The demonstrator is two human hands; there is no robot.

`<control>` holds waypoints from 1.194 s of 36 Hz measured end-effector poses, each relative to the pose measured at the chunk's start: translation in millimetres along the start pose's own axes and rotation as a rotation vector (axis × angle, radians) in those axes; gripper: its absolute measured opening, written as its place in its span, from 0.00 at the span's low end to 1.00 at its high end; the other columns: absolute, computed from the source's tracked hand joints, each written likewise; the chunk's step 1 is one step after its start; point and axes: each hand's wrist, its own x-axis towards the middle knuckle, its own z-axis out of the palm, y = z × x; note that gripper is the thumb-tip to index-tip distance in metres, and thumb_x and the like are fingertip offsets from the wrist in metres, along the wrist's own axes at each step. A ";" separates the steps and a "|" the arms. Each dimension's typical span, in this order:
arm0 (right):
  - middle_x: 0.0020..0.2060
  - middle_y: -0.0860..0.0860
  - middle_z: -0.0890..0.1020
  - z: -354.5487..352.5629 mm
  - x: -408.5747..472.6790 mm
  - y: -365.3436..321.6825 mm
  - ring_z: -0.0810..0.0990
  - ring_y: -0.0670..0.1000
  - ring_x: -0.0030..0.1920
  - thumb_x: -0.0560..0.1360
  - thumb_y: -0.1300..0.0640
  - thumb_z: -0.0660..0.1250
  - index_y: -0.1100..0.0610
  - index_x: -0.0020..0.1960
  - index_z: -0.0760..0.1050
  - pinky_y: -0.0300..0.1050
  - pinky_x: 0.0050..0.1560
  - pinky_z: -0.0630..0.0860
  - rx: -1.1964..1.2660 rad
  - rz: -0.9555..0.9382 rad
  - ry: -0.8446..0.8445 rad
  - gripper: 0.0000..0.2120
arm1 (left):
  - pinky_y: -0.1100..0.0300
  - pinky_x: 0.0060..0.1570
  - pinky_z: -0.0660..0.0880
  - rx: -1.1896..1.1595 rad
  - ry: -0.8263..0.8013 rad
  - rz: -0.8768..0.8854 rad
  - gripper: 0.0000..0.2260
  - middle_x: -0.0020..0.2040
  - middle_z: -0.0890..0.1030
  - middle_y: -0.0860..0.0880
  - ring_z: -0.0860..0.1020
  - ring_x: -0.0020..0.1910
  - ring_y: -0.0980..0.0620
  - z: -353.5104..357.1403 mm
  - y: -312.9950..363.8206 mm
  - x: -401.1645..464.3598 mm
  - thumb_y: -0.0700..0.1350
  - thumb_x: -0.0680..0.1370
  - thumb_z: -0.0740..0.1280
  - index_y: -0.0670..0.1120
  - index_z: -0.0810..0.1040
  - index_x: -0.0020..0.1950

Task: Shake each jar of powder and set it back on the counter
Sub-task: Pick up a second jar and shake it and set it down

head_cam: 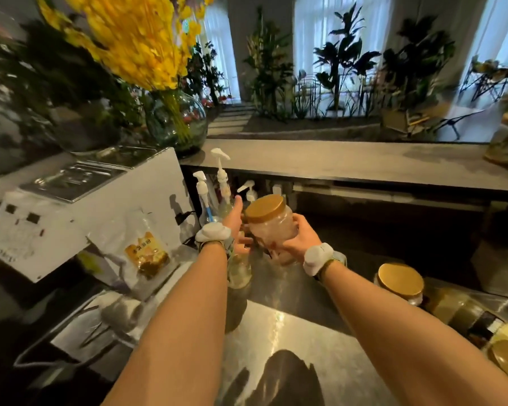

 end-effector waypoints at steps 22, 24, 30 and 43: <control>0.66 0.51 0.79 -10.3 42.3 -51.1 0.77 0.54 0.63 0.79 0.51 0.69 0.55 0.74 0.72 0.51 0.64 0.76 0.641 0.178 0.257 0.24 | 0.45 0.55 0.80 0.349 0.147 0.517 0.48 0.63 0.79 0.47 0.79 0.59 0.44 -0.8 81.0 -15.6 0.67 0.54 0.78 0.54 0.69 0.71; 0.60 0.55 0.84 -5.4 42.3 -46.4 0.82 0.57 0.58 0.77 0.45 0.69 0.53 0.67 0.78 0.56 0.63 0.79 0.793 0.250 0.249 0.22 | 0.48 0.52 0.81 0.309 0.112 0.511 0.45 0.63 0.78 0.46 0.78 0.59 0.44 3.6 81.3 -18.4 0.64 0.59 0.78 0.52 0.68 0.72; 0.59 0.59 0.81 6.5 39.5 -48.4 0.79 0.64 0.60 0.74 0.32 0.64 0.50 0.59 0.78 0.70 0.61 0.77 1.054 0.327 0.092 0.25 | 0.49 0.44 0.83 0.197 0.021 0.479 0.37 0.63 0.76 0.45 0.78 0.58 0.43 11.1 78.1 -10.7 0.55 0.68 0.77 0.50 0.67 0.73; 0.65 0.59 0.76 4.6 41.1 -31.9 0.77 0.66 0.62 0.58 0.39 0.79 0.44 0.71 0.71 0.69 0.52 0.81 1.011 0.298 0.112 0.43 | 0.46 0.60 0.76 0.627 0.154 0.451 0.31 0.59 0.77 0.45 0.76 0.57 0.44 7.8 103.4 -9.7 0.67 0.74 0.63 0.45 0.73 0.68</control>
